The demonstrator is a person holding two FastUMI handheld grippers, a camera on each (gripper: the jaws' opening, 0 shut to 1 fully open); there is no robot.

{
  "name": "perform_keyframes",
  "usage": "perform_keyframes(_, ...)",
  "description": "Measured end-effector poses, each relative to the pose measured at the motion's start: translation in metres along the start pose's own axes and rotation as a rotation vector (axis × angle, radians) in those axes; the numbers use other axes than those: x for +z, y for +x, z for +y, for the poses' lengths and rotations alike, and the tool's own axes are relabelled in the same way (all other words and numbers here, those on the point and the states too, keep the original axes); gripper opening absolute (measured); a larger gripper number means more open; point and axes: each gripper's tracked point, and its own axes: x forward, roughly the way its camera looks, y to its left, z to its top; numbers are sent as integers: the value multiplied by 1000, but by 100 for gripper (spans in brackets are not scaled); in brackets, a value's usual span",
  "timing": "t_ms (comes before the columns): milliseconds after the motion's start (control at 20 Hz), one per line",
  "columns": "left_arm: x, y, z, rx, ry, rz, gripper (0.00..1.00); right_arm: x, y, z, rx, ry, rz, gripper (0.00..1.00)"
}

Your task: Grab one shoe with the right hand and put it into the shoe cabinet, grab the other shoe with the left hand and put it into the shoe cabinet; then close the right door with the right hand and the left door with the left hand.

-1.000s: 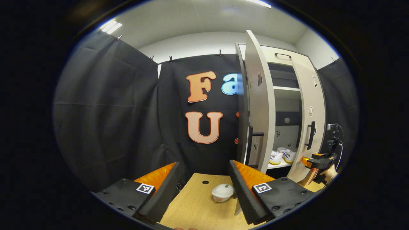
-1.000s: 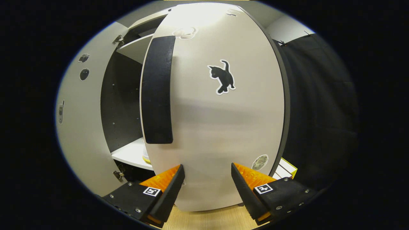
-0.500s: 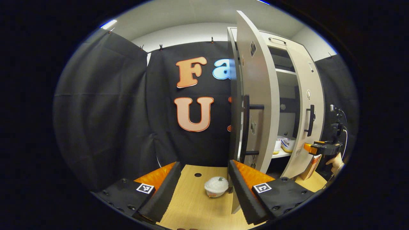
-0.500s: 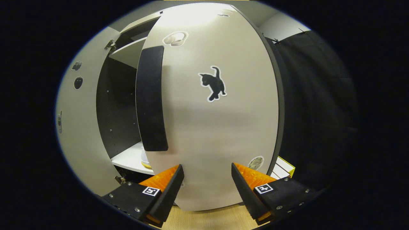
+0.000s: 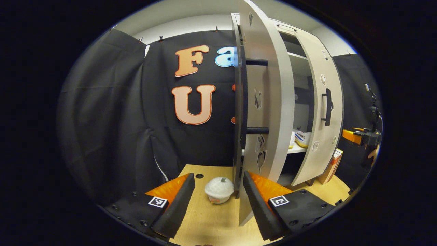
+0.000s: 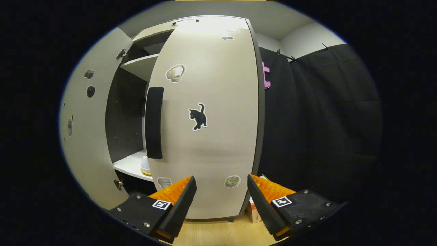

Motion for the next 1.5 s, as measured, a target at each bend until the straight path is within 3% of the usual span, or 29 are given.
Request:
perform_keyframes(350,-2,1,-56,-107,-33,16,99,8,-29,-32,-7,9,-15,92)
perform_keyframes(400,-2,1,-65,-120,-36,18,96,9,-33,-35,-7,8,-18,92)
perform_keyframes(450,-2,3,-76,-134,-40,16,99,11,-36,-39,-7,2,-22,92)
perform_keyframes(550,2,6,-96,-162,-30,7,95,16,-43,-50,-23,-17,-38,92)
perform_keyframes(600,3,9,-106,-173,-27,2,99,20,-46,-53,-26,-20,-46,92)
perform_keyframes(800,9,22,-139,-214,-17,-23,95,26,-60,-71,-34,-17,-57,92)
perform_keyframes(950,13,34,-179,-289,-35,-26,96,27,-67,-86,-54,-22,-59,92)
perform_keyframes(1100,19,61,-200,-278,-5,-40,94,26,-72,-105,-85,-25,-59,92)
perform_keyframes(1250,18,83,-225,-298,9,-30,97,25,-78,-122,-110,-21,-54,92)
perform_keyframes(1500,11,102,-235,-294,27,-14,97,18,-86,-145,-144,-19,-39,93)
